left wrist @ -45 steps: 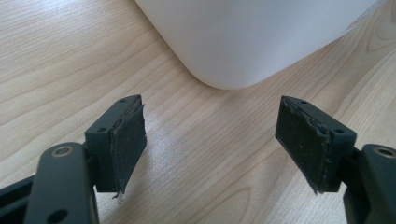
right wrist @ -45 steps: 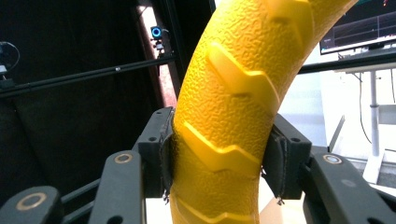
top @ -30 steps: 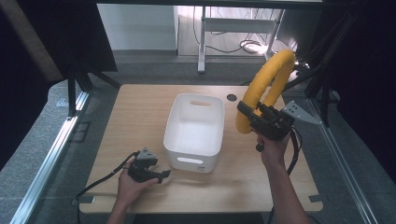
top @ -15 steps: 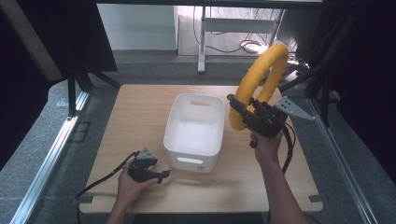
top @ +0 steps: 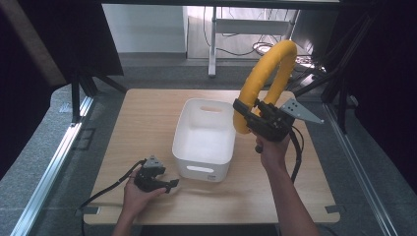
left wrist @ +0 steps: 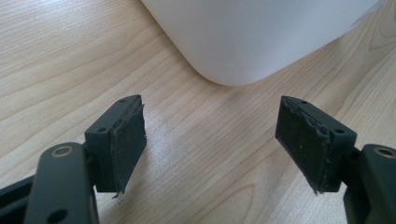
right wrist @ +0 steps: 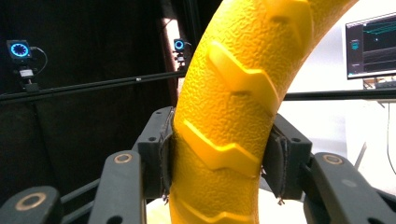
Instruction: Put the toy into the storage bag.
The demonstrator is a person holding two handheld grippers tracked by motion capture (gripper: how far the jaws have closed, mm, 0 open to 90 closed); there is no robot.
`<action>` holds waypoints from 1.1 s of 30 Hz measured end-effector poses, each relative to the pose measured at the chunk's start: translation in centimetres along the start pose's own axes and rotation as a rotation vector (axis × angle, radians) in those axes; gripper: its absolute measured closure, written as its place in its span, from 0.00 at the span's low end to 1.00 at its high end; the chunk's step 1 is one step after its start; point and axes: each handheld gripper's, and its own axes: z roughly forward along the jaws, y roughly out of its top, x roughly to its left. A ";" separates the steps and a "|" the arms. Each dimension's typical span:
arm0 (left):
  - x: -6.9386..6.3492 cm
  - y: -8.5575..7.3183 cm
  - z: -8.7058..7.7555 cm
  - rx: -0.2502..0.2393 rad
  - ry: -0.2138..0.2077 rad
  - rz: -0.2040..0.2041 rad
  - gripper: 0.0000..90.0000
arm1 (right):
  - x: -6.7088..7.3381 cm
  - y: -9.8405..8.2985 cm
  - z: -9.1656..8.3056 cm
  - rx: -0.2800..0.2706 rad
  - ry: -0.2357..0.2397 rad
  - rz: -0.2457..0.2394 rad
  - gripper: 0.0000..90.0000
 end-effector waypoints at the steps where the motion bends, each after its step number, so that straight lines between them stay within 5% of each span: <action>1: 0.0 0.0 0.0 -0.001 -0.001 0.000 0.27 | 0.1 0.0 0.1 -0.003 0.003 0.001 0.55; 33: 0.0 -0.1 0.1 -0.003 -0.002 -0.010 0.27 | 3.5 -0.9 4.0 0.000 0.093 0.014 0.55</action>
